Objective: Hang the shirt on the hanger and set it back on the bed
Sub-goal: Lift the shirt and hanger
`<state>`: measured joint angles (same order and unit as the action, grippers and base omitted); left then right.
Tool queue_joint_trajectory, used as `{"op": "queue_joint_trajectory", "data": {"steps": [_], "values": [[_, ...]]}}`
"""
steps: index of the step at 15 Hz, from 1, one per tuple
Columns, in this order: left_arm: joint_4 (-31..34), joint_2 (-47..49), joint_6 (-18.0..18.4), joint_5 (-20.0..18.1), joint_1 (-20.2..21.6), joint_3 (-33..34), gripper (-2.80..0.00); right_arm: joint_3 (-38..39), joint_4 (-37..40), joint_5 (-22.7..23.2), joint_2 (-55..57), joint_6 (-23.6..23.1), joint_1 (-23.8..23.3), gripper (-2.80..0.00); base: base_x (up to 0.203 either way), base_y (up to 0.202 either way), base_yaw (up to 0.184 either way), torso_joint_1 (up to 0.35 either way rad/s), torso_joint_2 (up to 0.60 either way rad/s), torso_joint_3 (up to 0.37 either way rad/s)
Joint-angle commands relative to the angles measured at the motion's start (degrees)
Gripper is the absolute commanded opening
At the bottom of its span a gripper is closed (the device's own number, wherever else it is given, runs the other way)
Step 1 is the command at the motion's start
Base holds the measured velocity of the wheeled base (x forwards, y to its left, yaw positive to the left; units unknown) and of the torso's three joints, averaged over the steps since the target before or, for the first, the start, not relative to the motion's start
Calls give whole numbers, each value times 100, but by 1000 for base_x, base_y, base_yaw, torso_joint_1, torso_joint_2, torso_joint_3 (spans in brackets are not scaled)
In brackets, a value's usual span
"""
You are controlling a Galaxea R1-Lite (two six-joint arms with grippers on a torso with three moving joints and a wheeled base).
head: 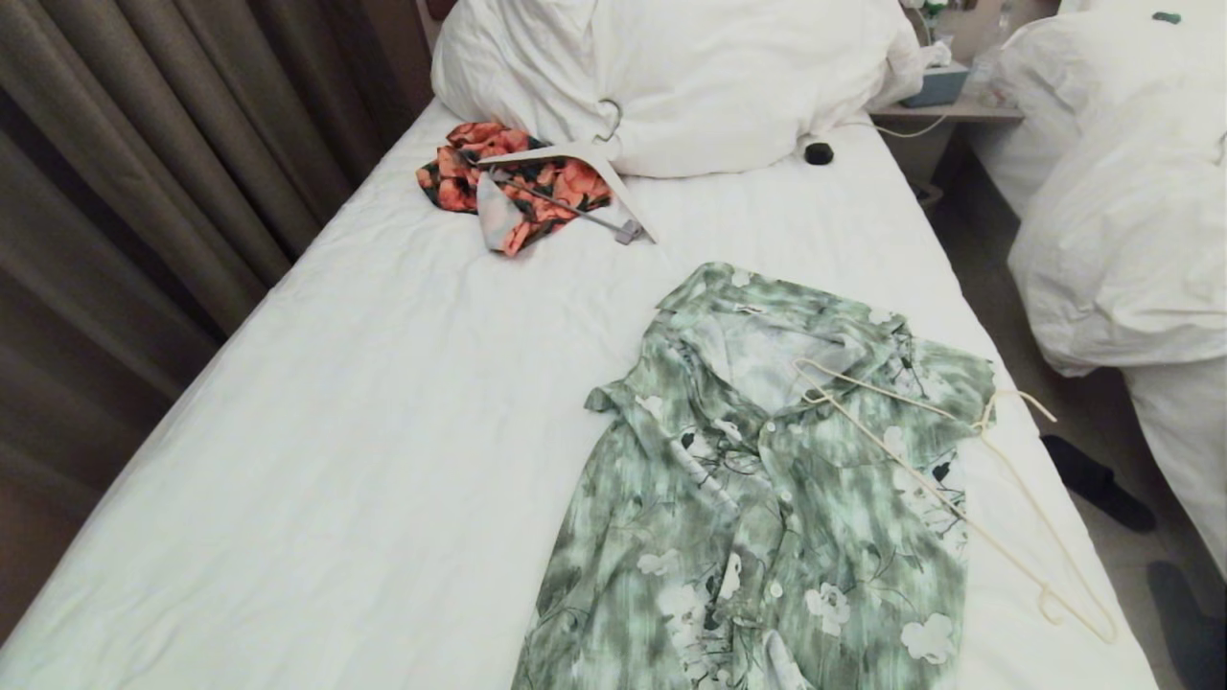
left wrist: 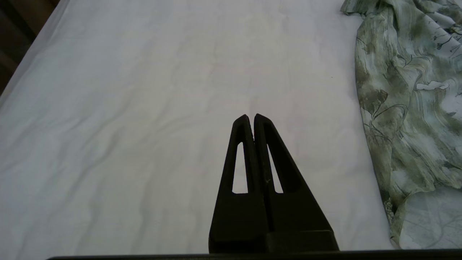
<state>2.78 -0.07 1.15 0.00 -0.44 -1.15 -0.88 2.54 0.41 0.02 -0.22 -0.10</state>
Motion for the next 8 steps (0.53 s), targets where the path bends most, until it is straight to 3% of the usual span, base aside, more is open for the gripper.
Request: {"op": "queue_joint_trajectory", "data": {"steps": [1, 8], "values": [[3, 7, 0, 0, 0, 0, -280, 0, 1, 2, -2, -4, 1, -280, 0, 0, 0, 0, 0, 0], [3, 7, 0, 0, 0, 0, -280, 0, 1, 2, -2, -4, 1, -280, 0, 0, 0, 0, 0, 0]]}}
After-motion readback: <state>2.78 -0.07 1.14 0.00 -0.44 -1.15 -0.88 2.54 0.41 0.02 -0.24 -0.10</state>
